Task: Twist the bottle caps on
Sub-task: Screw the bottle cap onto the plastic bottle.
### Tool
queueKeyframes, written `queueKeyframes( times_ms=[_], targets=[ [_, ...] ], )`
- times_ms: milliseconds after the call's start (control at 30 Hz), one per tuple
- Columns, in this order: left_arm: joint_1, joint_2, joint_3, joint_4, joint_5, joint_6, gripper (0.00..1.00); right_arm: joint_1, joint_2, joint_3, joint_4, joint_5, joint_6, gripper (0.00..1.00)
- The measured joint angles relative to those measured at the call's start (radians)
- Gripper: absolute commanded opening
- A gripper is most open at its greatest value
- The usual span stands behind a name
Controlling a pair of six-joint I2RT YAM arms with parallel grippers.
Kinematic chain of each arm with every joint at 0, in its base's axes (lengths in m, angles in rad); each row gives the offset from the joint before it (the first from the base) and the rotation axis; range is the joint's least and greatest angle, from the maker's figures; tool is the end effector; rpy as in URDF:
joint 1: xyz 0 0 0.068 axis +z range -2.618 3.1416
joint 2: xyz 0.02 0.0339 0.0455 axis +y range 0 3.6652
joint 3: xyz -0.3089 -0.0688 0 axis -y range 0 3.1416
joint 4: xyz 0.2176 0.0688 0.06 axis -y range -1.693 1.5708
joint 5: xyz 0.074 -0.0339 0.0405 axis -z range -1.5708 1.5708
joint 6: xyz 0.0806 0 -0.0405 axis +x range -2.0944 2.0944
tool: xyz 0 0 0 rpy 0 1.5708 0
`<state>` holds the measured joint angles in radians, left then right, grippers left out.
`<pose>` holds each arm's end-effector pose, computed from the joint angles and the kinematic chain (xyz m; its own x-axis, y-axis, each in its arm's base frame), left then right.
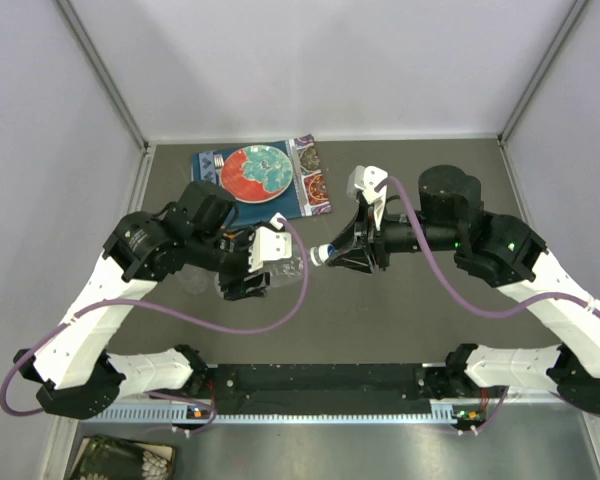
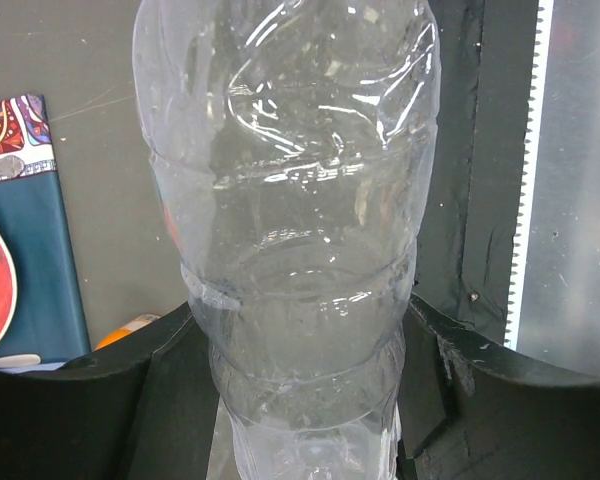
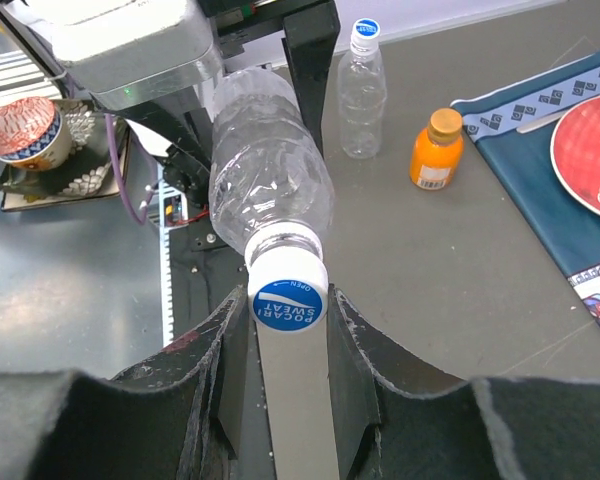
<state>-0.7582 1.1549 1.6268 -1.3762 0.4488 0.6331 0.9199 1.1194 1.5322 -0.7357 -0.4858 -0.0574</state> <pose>0.0866 -0.1302 0.4332 0.0217 0.7136 -0.7002 0.9941 0.0589 0.0908 0.0902 0.1805 0.4876 -0.1362 -0.2626 -0.9553 -0.9812 0.1688 0.0935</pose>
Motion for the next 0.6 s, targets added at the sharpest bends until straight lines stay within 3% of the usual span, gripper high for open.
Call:
queueKeyframes(
  times_ms=[600],
  targets=[
    [-0.004,0.020,0.029,-0.063,0.033,0.024,0.50,0.000,0.019,-0.007,0.010,-0.090,-0.022,0.18]
  ],
)
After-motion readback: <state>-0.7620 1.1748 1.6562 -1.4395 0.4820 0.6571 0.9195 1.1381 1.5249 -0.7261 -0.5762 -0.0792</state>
